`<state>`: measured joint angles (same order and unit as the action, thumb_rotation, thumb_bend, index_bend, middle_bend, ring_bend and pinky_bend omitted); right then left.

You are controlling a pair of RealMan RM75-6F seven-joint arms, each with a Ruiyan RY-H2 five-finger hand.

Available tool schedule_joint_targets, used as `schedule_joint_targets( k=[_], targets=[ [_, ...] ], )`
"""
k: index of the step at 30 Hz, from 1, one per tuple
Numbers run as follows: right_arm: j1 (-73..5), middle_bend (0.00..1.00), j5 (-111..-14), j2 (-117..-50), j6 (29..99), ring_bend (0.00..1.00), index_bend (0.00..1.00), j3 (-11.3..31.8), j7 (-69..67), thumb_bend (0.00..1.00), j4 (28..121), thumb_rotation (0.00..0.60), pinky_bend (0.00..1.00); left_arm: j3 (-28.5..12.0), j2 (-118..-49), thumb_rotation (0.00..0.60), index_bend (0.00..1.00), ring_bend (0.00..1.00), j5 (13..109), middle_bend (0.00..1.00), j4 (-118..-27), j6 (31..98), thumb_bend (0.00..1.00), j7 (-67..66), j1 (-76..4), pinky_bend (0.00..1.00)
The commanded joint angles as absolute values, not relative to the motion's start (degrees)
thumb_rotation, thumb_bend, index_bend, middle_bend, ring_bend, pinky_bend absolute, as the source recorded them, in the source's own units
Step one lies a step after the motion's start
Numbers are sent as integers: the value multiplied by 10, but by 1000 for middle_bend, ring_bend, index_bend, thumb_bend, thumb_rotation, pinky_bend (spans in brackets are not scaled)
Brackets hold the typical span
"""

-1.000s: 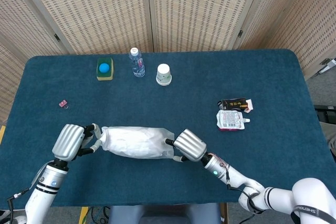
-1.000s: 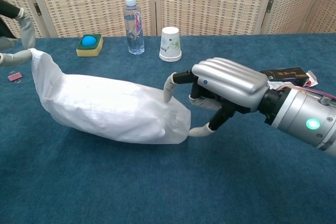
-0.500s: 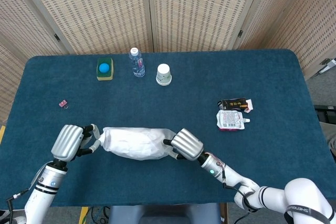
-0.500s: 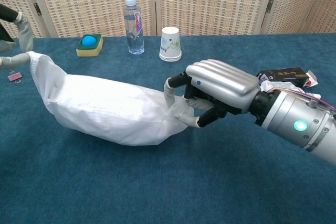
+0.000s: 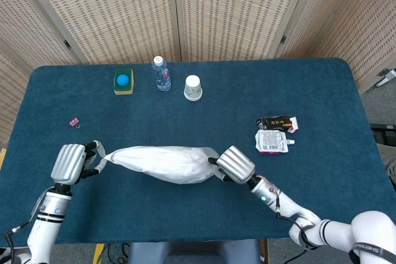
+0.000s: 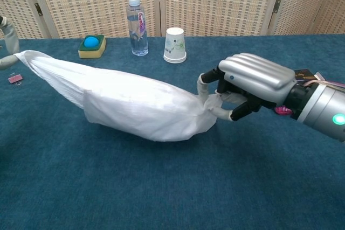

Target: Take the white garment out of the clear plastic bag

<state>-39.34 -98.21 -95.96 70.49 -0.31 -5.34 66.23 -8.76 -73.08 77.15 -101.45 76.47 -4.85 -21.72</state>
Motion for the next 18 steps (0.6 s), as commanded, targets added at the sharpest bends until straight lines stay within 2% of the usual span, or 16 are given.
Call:
schedule_joint_targets(
  k=[1,18],
  targets=[
    [-382,1000,-971,-932,707,1000,637,-1,-30,482,672,600,1000,-92,-734,600,806,898,764,1000,-1009,768,505,-46,-214,956],
    [-331,1000,-888,-794,739,1000,637,53,26,485,733,600,1000,-108,-742,600,807,898,749,1000,-1008,769,505,-67,-219,955]
  ],
)
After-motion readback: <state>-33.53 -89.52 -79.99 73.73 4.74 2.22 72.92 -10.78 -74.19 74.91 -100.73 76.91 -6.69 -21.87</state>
